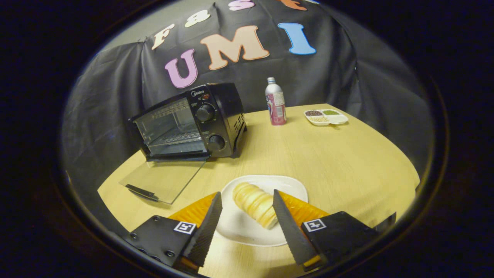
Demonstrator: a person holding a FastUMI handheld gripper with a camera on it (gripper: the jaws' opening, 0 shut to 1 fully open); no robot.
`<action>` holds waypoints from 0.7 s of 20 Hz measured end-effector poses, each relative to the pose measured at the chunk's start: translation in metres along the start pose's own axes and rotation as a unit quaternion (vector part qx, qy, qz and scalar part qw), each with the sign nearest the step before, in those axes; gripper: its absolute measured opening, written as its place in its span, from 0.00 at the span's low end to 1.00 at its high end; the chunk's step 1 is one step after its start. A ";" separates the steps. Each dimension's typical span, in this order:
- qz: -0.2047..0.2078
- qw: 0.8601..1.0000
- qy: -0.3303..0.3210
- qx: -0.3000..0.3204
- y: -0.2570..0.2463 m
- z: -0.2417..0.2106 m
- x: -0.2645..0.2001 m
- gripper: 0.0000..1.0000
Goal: Open the toaster oven, put the food inside, and close the toaster oven door.
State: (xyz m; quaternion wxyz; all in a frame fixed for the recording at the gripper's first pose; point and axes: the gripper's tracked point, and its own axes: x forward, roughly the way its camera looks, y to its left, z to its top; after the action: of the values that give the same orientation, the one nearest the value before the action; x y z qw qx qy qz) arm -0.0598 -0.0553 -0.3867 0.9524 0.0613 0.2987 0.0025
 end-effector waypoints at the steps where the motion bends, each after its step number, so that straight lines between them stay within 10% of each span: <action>1: 0.003 1.000 -0.005 -0.003 -0.001 0.004 -0.001 0.88; 14: 0.018 0.999 0.025 -0.026 -0.023 -0.016 0.005 0.85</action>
State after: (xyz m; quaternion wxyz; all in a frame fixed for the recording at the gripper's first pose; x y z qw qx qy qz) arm -0.0656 -0.0758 -0.4054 0.9457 0.0418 0.3212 0.0288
